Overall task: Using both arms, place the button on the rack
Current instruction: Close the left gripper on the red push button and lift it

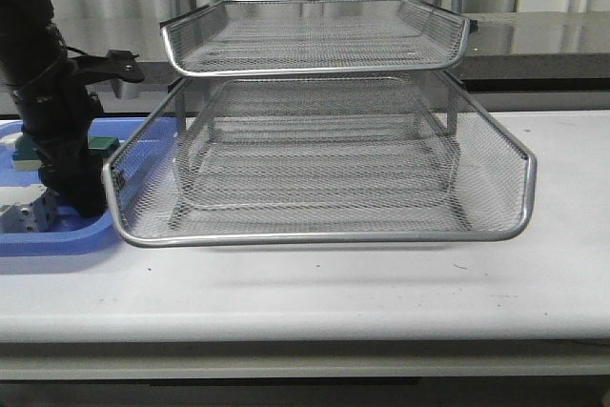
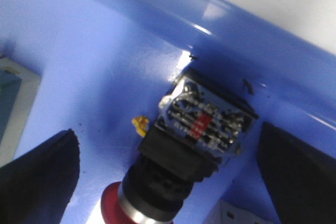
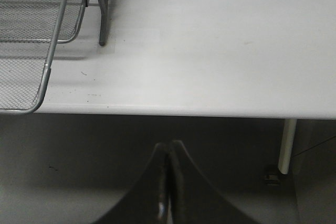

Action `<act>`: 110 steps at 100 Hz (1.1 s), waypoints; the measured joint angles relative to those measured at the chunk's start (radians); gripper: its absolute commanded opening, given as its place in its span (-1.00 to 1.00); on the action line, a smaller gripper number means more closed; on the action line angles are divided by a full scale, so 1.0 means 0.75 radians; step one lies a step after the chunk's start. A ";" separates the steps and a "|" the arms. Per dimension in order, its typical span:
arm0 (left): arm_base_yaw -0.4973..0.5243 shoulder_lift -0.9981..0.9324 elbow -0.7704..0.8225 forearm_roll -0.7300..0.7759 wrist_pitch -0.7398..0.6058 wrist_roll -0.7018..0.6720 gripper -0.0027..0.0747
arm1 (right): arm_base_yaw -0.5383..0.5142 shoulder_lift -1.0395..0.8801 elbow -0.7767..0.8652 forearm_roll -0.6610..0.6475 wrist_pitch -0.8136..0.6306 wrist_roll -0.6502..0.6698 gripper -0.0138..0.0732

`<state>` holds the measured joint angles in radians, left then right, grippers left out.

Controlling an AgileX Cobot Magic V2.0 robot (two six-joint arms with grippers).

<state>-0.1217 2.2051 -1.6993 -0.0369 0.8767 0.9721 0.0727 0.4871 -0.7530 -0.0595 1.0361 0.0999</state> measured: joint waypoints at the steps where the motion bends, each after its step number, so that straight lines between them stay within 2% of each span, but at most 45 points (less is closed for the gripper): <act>1: 0.000 0.000 0.000 0.000 0.000 0.001 0.74 | 0.000 0.000 0.000 0.000 0.000 0.000 -0.84; 13: 0.000 0.000 -0.001 0.000 -0.006 0.003 0.58 | 0.000 0.000 0.000 0.000 0.000 0.000 -0.84; 20: 0.000 0.002 -0.001 0.000 -0.009 0.003 0.39 | 0.000 0.000 0.000 0.000 0.000 0.000 -0.84; 40: 0.000 0.002 -0.001 0.000 -0.012 0.003 -0.32 | 0.000 0.000 0.000 0.000 0.000 0.000 -0.84; 58: 0.000 0.002 -0.003 0.000 -0.015 0.003 -0.70 | 0.000 0.000 0.000 0.000 0.000 0.000 -0.84; 68: 0.000 0.002 -0.003 0.000 -0.015 0.003 -0.78 | 0.000 0.000 0.000 0.000 0.000 0.000 -0.84; 110: 0.000 -0.140 -0.003 0.000 0.079 0.003 -0.78 | 0.000 0.000 0.000 0.000 0.000 0.000 -0.84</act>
<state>-0.1217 2.0998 -1.7016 -0.0369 0.9357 0.9747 0.0727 0.4871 -0.7530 -0.0595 1.0361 0.0999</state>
